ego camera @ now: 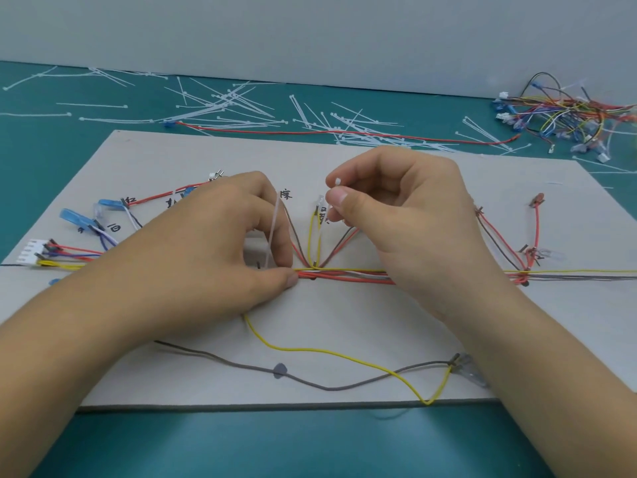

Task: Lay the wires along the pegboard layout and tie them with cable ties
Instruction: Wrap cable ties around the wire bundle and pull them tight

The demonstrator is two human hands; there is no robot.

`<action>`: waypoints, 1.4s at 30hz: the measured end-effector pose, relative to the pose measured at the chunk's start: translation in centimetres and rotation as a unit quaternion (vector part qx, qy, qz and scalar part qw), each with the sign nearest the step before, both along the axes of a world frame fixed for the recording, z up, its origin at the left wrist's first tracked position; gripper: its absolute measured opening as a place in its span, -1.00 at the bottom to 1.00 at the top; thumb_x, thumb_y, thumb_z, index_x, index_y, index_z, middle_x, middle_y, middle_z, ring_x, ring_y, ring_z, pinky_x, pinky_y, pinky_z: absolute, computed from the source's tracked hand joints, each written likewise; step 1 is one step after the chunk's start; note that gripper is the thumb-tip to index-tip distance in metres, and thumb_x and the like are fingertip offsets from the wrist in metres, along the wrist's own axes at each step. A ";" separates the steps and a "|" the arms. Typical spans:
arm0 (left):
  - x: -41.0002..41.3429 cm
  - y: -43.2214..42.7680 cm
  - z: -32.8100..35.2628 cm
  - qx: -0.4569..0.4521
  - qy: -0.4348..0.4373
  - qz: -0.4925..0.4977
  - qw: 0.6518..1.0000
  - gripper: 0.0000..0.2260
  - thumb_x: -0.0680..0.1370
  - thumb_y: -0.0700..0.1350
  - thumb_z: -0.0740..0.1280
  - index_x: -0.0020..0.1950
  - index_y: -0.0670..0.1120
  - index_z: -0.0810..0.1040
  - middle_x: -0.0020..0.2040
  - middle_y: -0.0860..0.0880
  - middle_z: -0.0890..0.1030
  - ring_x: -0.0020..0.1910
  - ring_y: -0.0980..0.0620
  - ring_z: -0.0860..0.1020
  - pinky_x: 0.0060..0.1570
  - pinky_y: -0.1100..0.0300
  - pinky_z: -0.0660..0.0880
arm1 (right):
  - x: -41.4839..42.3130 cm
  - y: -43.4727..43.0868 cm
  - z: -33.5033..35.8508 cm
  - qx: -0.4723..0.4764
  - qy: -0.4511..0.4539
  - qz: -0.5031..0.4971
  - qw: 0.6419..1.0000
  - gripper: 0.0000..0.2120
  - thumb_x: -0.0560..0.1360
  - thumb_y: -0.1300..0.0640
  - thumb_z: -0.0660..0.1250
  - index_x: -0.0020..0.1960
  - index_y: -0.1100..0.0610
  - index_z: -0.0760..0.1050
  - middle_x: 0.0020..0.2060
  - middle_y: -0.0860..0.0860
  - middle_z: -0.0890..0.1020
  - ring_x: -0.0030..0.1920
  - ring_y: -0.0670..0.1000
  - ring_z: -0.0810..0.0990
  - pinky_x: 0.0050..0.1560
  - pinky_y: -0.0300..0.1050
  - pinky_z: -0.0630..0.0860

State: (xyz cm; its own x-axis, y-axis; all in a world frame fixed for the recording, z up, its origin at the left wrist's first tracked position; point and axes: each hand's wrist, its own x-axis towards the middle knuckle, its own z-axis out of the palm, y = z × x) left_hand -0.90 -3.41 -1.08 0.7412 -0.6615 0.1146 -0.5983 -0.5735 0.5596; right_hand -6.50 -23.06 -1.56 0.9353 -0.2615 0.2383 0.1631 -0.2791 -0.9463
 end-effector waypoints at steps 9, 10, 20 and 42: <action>-0.2 -0.3 0.3 0.074 0.002 -0.021 0.997 -0.89 0.44 0.14 0.35 -0.22 0.15 0.56 0.01 0.21 0.46 0.11 0.05 0.42 0.22 -0.07 0.40 | 0.0 0.1 -0.4 -0.060 0.038 0.028 0.997 -0.86 0.51 0.32 0.44 -0.12 0.09 0.65 -0.29 0.06 0.71 -0.24 0.00 0.72 -0.18 -0.14 0.62; -0.3 -0.4 0.2 0.080 -0.002 -0.020 0.997 -0.89 0.44 0.15 0.33 -0.21 0.15 0.54 0.01 0.20 0.44 0.10 0.05 0.40 0.21 -0.06 0.39 | 0.0 0.2 -0.5 -0.067 0.040 0.031 0.996 -0.86 0.51 0.32 0.44 -0.12 0.10 0.64 -0.29 0.05 0.70 -0.24 0.00 0.72 -0.17 -0.11 0.63; -0.2 0.0 0.0 0.010 -0.028 -0.021 0.999 -0.89 0.37 0.17 0.47 -0.24 0.21 0.59 0.03 0.21 0.48 0.07 0.12 0.39 0.06 0.08 0.34 | -0.1 0.4 -0.5 -0.113 0.040 0.037 0.992 -0.88 0.50 0.29 0.45 -0.12 0.09 0.66 -0.29 0.03 0.69 -0.23 0.09 0.70 -0.13 0.13 0.65; -1.0 -0.2 0.1 0.015 -0.043 -0.058 0.997 -0.88 0.30 0.25 0.46 -0.31 0.25 0.68 0.02 0.26 0.51 0.05 0.19 0.42 0.06 0.01 0.32 | -0.2 0.3 -0.6 -0.160 0.053 0.051 0.984 -0.88 0.49 0.23 0.47 -0.14 0.02 0.67 -0.39 -0.19 0.60 -0.37 -0.15 0.54 -0.32 -0.37 0.40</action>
